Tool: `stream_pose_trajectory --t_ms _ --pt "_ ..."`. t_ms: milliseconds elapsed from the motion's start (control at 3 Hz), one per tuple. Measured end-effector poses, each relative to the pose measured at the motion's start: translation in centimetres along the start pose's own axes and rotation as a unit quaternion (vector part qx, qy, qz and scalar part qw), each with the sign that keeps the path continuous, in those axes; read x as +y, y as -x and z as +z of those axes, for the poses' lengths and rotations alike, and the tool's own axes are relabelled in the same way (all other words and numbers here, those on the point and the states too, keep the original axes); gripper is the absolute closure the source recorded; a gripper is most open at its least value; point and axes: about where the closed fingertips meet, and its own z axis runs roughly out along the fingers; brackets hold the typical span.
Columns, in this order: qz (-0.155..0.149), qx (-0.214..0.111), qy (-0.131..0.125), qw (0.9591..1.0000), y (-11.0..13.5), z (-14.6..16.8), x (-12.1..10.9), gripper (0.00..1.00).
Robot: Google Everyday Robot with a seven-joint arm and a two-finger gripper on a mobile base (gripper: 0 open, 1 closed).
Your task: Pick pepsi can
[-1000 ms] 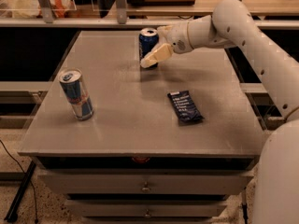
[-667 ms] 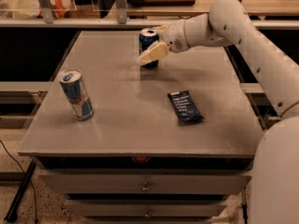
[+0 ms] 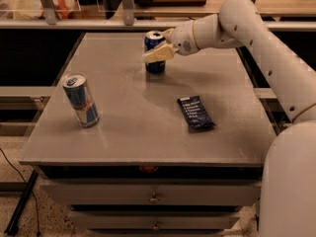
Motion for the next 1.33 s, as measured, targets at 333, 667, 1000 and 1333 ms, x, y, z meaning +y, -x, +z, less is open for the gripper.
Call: stream_pose_trajectory --t_ms 333,667,1000,1333 --pt "-0.006 0.003 0.004 1.0 0.4 -0.4 -0.1 0.85" --pt "-0.022 0.004 0.0 0.9997 1.7 -2.0 -0.6 1.0" --pt "-0.042 0.004 -0.01 0.9991 3.5 -4.0 -0.9 1.0" --pt "-0.062 -0.006 -0.017 0.9979 5.9 -6.8 -1.0 1.0"
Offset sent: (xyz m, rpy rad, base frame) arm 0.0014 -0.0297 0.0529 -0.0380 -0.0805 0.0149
